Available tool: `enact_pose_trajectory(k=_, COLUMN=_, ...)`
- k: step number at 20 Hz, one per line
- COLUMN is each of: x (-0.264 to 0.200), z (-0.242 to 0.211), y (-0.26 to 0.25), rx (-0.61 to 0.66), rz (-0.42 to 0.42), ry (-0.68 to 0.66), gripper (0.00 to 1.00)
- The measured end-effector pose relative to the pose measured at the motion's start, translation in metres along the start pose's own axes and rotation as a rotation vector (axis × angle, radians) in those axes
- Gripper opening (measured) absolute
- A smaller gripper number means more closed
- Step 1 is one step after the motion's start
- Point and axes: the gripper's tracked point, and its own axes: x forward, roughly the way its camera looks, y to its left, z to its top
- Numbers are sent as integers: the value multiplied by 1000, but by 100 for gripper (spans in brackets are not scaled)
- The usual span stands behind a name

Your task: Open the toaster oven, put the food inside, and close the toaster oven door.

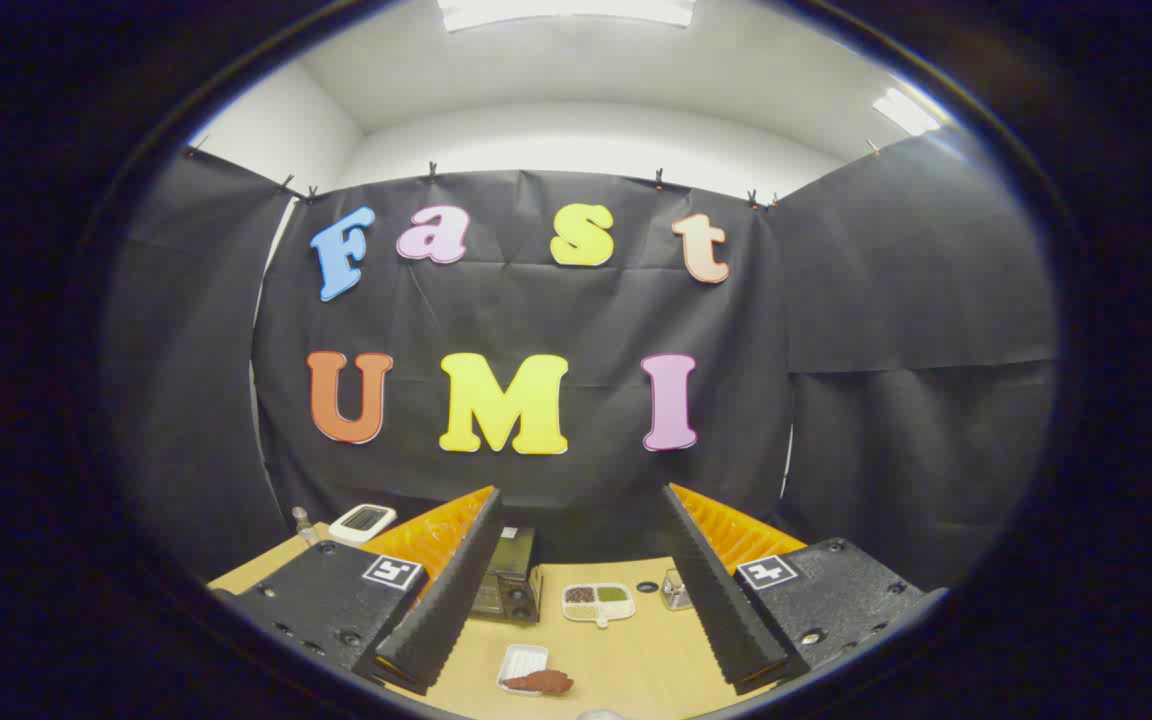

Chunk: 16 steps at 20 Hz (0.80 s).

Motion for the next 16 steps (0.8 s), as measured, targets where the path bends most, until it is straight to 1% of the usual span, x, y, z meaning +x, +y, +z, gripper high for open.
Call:
enact_pose_trajectory(k=3, x=4, z=-14, y=-2, rx=-2, rz=-14, ry=52, gripper=99)
enact_pose_trajectory(k=8, x=10, z=-22, y=-2, rx=-27, rz=-16, ry=79, gripper=99)
enact_pose_trajectory(k=16, x=17, z=-26, y=19, rx=-25, rz=32, ry=94, gripper=99)
